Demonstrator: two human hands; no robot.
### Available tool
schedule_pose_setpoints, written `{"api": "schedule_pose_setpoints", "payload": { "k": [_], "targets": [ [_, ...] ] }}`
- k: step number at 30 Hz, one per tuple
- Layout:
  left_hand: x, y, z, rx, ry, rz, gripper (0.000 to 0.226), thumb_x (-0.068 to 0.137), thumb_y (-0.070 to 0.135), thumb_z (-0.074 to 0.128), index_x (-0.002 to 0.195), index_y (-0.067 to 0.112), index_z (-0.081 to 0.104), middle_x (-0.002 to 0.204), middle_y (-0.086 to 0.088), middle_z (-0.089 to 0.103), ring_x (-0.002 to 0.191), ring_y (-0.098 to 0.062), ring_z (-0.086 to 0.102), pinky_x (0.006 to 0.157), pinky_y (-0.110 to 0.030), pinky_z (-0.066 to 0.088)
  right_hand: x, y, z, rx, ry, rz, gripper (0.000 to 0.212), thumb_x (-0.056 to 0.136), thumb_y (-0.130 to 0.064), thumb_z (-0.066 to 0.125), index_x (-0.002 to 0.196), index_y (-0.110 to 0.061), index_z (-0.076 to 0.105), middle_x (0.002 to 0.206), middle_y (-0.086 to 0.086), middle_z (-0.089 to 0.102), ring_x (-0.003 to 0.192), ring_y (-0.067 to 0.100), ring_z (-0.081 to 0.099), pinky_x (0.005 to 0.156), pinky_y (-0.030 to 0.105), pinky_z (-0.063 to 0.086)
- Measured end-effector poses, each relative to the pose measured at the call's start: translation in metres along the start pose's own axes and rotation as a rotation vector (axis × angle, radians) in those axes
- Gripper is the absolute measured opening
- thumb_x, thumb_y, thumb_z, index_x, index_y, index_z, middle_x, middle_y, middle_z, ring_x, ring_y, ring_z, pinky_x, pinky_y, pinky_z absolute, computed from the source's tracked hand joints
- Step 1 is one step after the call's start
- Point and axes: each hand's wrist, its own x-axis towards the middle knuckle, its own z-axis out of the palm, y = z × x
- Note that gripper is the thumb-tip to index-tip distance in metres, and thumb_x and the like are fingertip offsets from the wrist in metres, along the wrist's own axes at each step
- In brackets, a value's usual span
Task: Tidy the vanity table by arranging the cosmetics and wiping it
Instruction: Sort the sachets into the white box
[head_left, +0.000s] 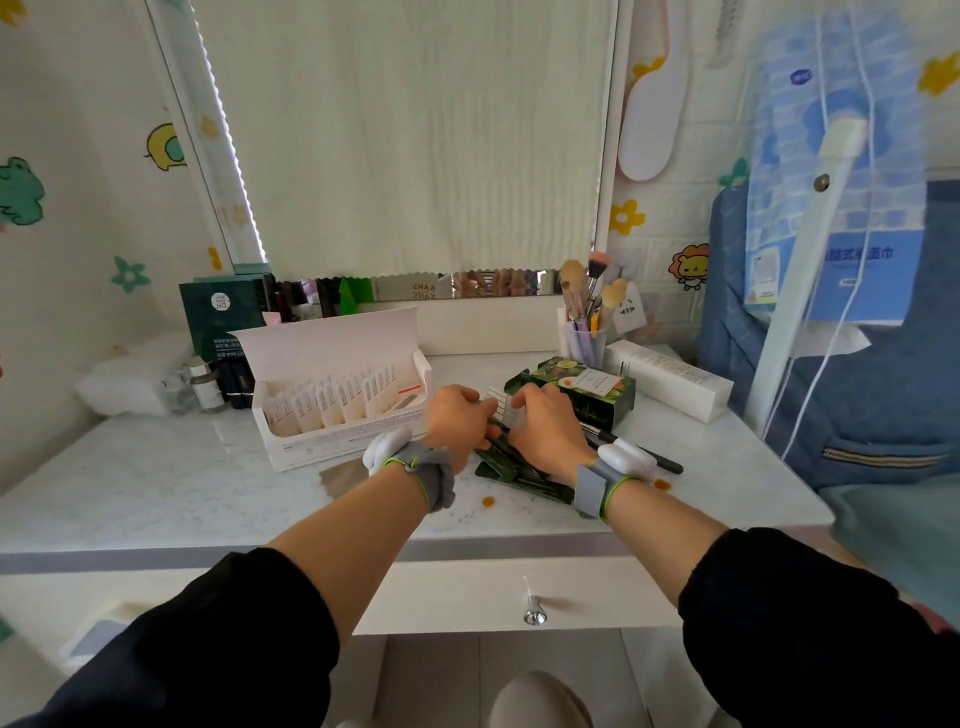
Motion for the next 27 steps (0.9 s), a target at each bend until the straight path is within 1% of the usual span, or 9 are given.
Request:
{"api": "schedule_pose_setpoints", "payload": {
  "k": [2,6,9,12,15,17,18,22,27],
  "targets": [
    [-0.001,0.002,0.003,-0.038,-0.013,-0.006,0.024,0.094,0.009,0.058,0.115,0.000,0.054,0.065,-0.009,0.060,0.049,-0.014,0.057,0.042,-0.021,0.050,-0.002,0.001,-0.003,0.017,0.007,0.000,0.036,0.084,-0.013,0.063,0.117,-0.015,0.050,0.123,0.009,0.043,0.113,0.027,0.042,0.090,0.034,0.043],
    [-0.004,0.004,0.003,-0.089,0.020,0.032,0.010,0.094,0.004,0.055,0.103,0.005,0.056,0.065,-0.009,0.060,0.051,-0.017,0.058,0.051,-0.028,0.055,-0.003,-0.002,-0.008,0.054,0.036,-0.003,0.045,0.080,-0.015,0.067,0.121,-0.013,0.048,0.126,0.011,0.042,0.117,0.029,0.041,0.093,0.033,0.040],
    [-0.005,0.009,-0.004,-0.092,0.061,0.099,0.008,0.093,0.004,0.054,0.100,0.006,0.057,0.066,-0.010,0.061,0.049,-0.019,0.059,0.053,-0.030,0.056,-0.004,-0.010,-0.013,0.090,0.080,-0.018,0.055,0.078,-0.021,0.071,0.126,-0.011,0.045,0.128,0.013,0.041,0.120,0.030,0.039,0.096,0.033,0.038],
    [-0.010,0.016,-0.015,-0.075,0.098,0.156,0.007,0.094,0.005,0.054,0.099,0.007,0.058,0.069,-0.009,0.061,0.049,-0.018,0.059,0.051,-0.030,0.057,-0.005,-0.022,-0.019,0.094,0.074,-0.049,0.065,0.078,-0.020,0.071,0.134,-0.011,0.040,0.133,0.013,0.039,0.125,0.031,0.034,0.100,0.035,0.036],
    [-0.016,0.023,-0.031,-0.058,0.126,0.213,0.007,0.093,0.006,0.055,0.098,0.007,0.060,0.068,-0.006,0.061,0.048,-0.017,0.060,0.053,-0.034,0.058,-0.004,-0.040,-0.021,0.097,0.093,-0.095,0.064,0.078,-0.023,0.072,0.133,-0.011,0.041,0.131,0.011,0.041,0.122,0.032,0.037,0.098,0.039,0.040],
    [-0.019,0.026,-0.045,-0.033,0.156,0.252,0.008,0.093,0.006,0.055,0.097,0.009,0.060,0.068,-0.005,0.062,0.049,-0.018,0.060,0.058,-0.039,0.059,-0.004,-0.054,-0.021,0.102,0.098,-0.116,0.063,0.079,-0.023,0.072,0.133,-0.011,0.041,0.131,0.010,0.042,0.120,0.031,0.039,0.098,0.039,0.040],
    [-0.021,0.027,-0.052,-0.027,0.172,0.262,0.008,0.092,0.006,0.055,0.097,0.010,0.060,0.069,-0.005,0.062,0.051,-0.018,0.060,0.059,-0.039,0.059,-0.004,-0.061,-0.021,0.101,0.093,-0.127,0.063,0.080,-0.022,0.071,0.133,-0.011,0.041,0.131,0.010,0.041,0.120,0.031,0.038,0.098,0.038,0.040],
    [-0.024,0.028,-0.074,-0.008,0.214,0.277,0.008,0.093,0.008,0.055,0.098,0.012,0.061,0.074,-0.006,0.064,0.052,-0.015,0.060,0.052,-0.032,0.056,-0.003,-0.082,-0.018,0.116,0.089,-0.154,0.063,0.080,-0.021,0.070,0.134,-0.010,0.040,0.133,0.010,0.041,0.121,0.029,0.038,0.098,0.037,0.039],
    [-0.023,0.024,-0.101,0.028,0.273,0.292,0.008,0.093,0.011,0.057,0.098,0.014,0.063,0.082,-0.008,0.067,0.056,-0.019,0.064,0.056,-0.034,0.059,0.001,-0.106,-0.010,0.120,0.071,-0.204,0.063,0.080,-0.024,0.072,0.133,-0.010,0.041,0.132,0.010,0.042,0.120,0.029,0.039,0.098,0.040,0.041]
  ]
}}
